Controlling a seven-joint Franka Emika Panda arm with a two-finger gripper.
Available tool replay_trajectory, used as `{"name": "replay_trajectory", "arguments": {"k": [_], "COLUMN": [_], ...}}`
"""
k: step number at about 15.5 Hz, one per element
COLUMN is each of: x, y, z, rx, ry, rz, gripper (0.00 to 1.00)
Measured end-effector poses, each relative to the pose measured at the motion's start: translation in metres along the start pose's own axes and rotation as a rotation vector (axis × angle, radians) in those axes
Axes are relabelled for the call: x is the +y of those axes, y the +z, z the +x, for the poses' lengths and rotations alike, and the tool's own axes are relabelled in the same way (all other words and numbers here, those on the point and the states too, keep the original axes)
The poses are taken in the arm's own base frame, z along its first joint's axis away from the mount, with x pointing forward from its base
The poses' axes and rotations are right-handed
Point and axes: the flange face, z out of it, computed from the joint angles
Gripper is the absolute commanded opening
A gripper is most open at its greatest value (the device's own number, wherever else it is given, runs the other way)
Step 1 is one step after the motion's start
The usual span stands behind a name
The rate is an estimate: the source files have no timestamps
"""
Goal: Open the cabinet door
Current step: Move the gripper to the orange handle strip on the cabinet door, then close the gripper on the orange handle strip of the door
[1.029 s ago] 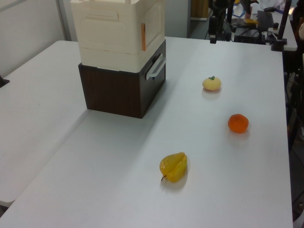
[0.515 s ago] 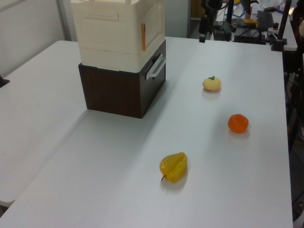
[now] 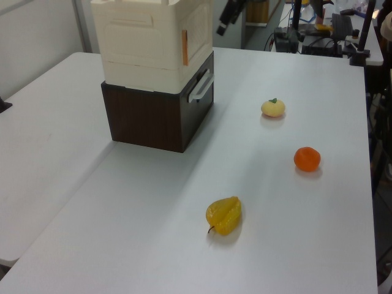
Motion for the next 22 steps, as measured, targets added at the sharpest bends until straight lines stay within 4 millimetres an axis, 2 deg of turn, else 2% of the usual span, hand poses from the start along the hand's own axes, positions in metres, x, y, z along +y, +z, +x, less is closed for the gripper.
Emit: {"name": "replay_trajectory", "arguments": {"k": [6, 14, 17, 20, 22], "x": [-0.043, -0.055, -0.057, -0.056, -0.056], "y": [0.027, 0.044, 0.053, 0.054, 0.052], "z": [0.013, 0.020, 0.022, 0.023, 0.024], "rx": [0.132, 0.215, 0.241, 0.243, 0.247], "ry": [-0.047, -0.097, -0.102, -0.101, -0.100], "rz": [0.043, 0.021, 0.024, 0.023, 0.023], "gripper": [0.98, 0.93, 0.81, 0.59, 0.51]}}
